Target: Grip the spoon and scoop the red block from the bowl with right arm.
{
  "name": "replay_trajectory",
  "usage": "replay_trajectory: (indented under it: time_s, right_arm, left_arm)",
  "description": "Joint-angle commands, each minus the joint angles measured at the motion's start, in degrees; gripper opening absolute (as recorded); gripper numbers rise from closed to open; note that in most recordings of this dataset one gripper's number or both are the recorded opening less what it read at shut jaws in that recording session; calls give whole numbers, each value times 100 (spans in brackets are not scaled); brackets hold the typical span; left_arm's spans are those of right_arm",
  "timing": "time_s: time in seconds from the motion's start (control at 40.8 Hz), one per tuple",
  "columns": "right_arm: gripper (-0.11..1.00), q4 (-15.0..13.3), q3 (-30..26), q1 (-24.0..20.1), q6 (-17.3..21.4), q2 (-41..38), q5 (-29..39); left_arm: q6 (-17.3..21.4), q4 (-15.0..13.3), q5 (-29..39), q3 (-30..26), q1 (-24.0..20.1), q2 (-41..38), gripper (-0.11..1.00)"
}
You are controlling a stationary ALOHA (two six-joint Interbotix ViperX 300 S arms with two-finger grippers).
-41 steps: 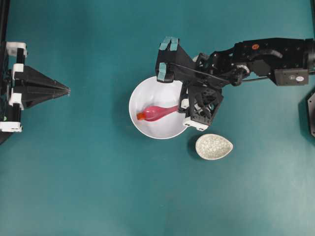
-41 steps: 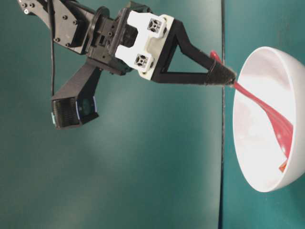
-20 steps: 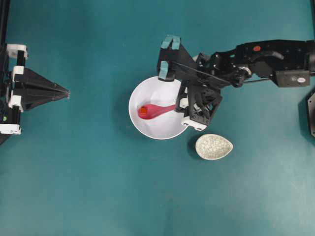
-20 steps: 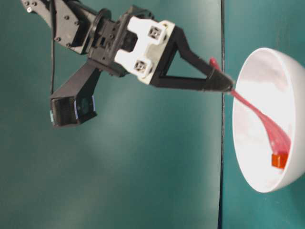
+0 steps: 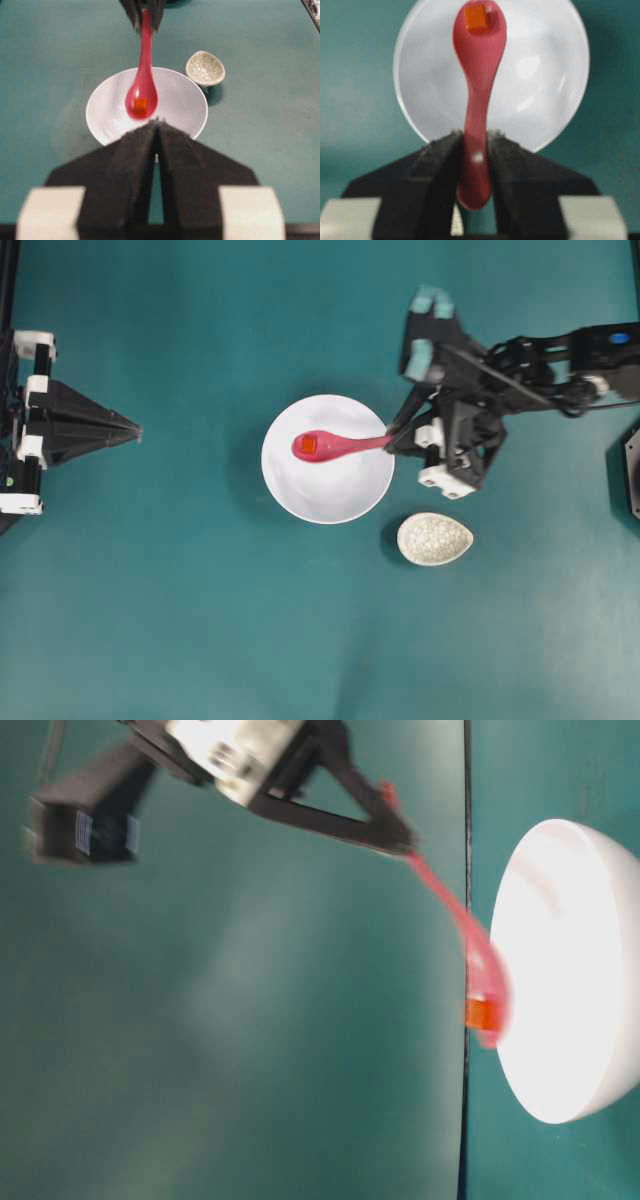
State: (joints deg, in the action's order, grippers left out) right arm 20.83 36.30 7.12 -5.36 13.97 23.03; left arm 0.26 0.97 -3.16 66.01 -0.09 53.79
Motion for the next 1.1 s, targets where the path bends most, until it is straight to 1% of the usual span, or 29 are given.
replay_trajectory:
  time_s: [0.0, 0.196, 0.392, 0.662, 1.079]
  right_arm:
    - [25, 0, -70, 0, -9, 448, -53]
    - [25, -105, -44, -9, -26, 1099, 123]
    - [25, -167, 18, 0, -18, 1397, 158]
    - [25, -158, 9, 0, -18, 1415, 158]
    - [25, -167, 9, 0, -18, 1424, 132]
  left_arm:
    - [9, 18, -70, -88, 18, -35, 0]
    - [0, 18, -149, -79, 9, -26, 0]
    - [-132, 9, -211, -79, 9, -18, 0]
    - [-141, 0, -422, -88, 9, 9, 0]
    - [-132, 0, -422, -88, 9, 9, 0]
